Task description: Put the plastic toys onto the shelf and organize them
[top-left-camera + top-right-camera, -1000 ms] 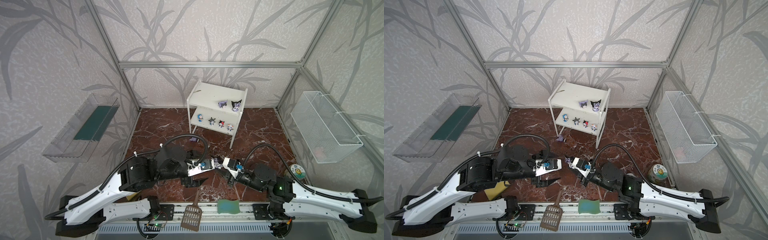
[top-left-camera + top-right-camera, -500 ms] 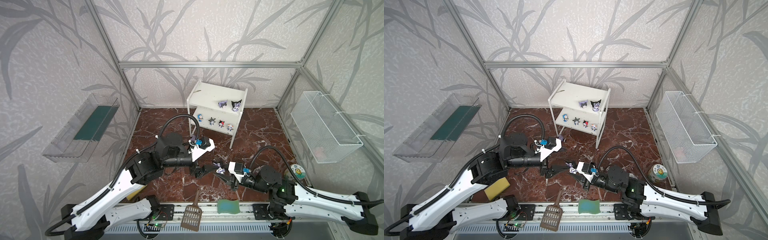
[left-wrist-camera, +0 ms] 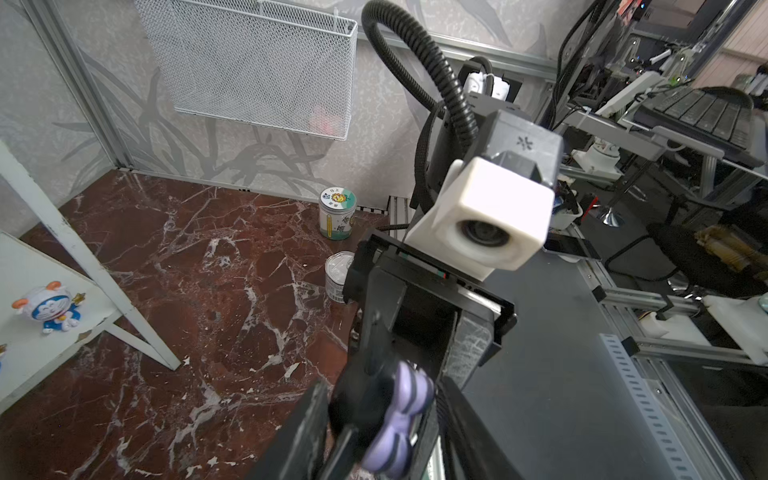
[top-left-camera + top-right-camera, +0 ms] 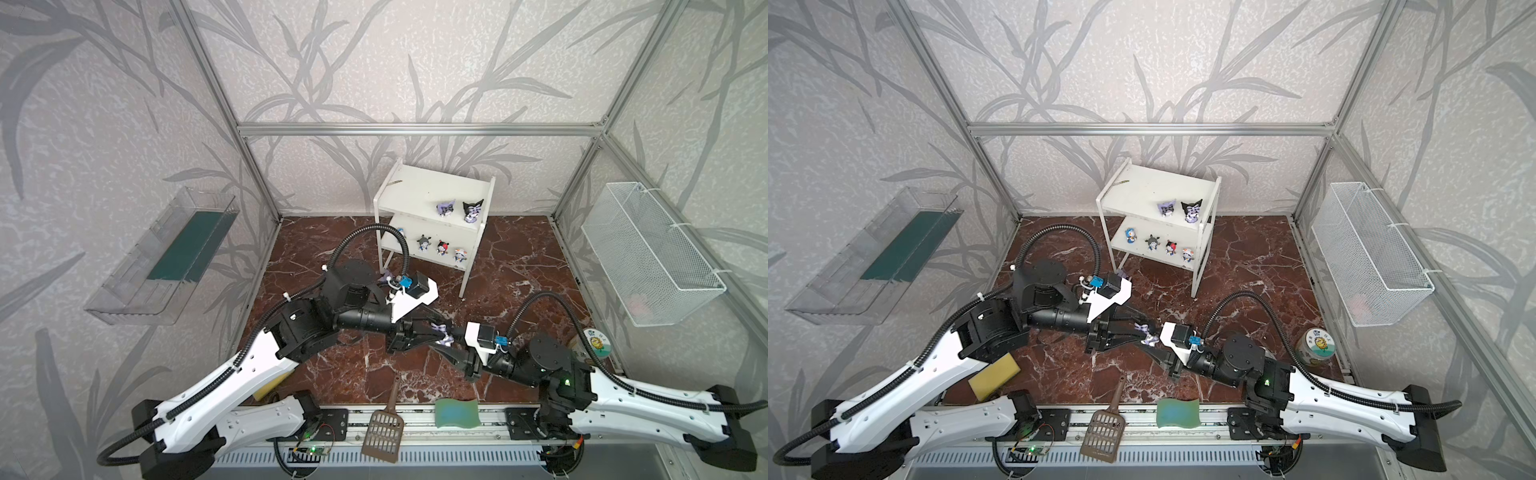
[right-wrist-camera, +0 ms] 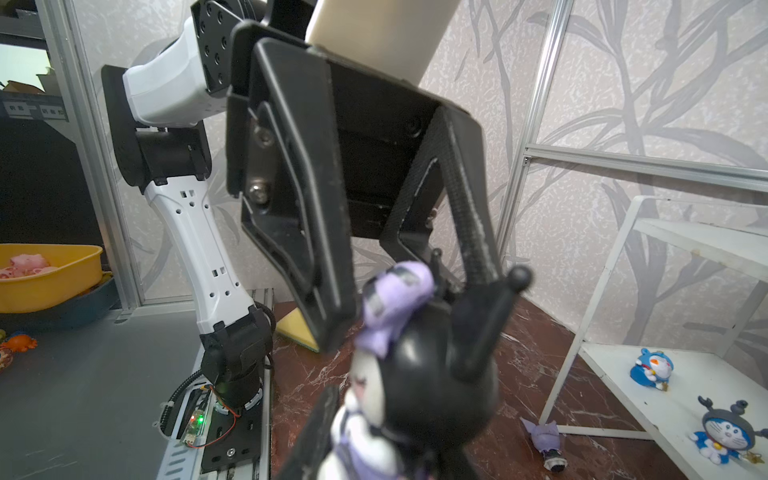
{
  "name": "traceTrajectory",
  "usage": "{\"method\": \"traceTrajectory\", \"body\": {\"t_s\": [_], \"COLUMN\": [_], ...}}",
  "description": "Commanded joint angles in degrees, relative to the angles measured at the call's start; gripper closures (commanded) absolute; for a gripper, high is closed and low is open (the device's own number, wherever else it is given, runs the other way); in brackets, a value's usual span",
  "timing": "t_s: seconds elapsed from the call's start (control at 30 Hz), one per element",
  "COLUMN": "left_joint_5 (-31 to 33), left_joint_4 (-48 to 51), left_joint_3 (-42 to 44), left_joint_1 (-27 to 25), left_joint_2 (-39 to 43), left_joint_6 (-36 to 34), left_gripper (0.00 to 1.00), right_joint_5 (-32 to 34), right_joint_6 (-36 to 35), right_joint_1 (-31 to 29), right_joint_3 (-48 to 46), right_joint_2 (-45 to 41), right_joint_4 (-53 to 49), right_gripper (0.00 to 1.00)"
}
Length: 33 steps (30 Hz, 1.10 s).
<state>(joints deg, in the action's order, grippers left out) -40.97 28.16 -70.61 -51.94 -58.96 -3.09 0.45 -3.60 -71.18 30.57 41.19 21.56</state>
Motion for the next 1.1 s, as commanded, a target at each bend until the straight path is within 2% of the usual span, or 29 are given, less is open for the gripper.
{"method": "traceTrajectory", "body": {"t_s": [0.0, 0.17, 0.3, 0.33, 0.43, 0.5, 0.67, 0.87, 1.07], "left_joint_5": [-2.19, -2.71, -2.74, -2.63, -1.05, -0.42, -4.37, -8.81, -12.54], "left_joint_4": [-1.18, 0.2, 0.58, 0.94, 4.28, 7.19, 10.58, 11.59, 12.42], "left_joint_3": [-0.75, -1.74, -2.58, -3.12, -6.59, -10.72, -21.56, -28.78, -35.39], "left_joint_1": [0.43, 1.17, 2.39, 2.97, 5.99, 9.12, 16.43, 20.93, 25.15], "left_joint_2": [-0.71, -2.18, -2.87, -3.2, -5.34, -7.83, -14.92, -20.81, -24.98], "left_joint_6": [-0.1, -1.45, -2.9, -3.45, -7.4, -10.37, -14.93, -16.42, -18.29], "left_gripper": [0.63, 0.71, 0.74, 0.74, 0.74, 0.74, 0.76, 0.76, 0.77], "right_joint_5": [1.48, 2.31, 3.14, 3.53, 4.47, 4.95, 6.07, 8.5, 8.21], "right_joint_6": [1.04, 0.93, 1.32, 1.58, 2.08, 1.92, 2.43, 2.88, 2.35], "right_joint_1": [0.26, 0.31, 0.74, 0.95, 1.99, 2.65, 4.84, 5.72, 7.23], "right_joint_3": [-0.34, -0.16, -0.15, -0.28, -0.08, -0.11, -2.42, -3.85, -3.12], "right_joint_2": [-0.41, -0.5, -0.23, -0.32, -1.38, -2.85, -8.29, -14.99, -16.39], "right_joint_4": [4.03, 3.37, 2.09, 1.92, -2.61, -6.62, -13.21, -19.9, -24.11], "right_gripper": [0.86, 0.83, 0.72, 0.66, 0.31, 0.23, 0.18, 0.16, 0.16]}}
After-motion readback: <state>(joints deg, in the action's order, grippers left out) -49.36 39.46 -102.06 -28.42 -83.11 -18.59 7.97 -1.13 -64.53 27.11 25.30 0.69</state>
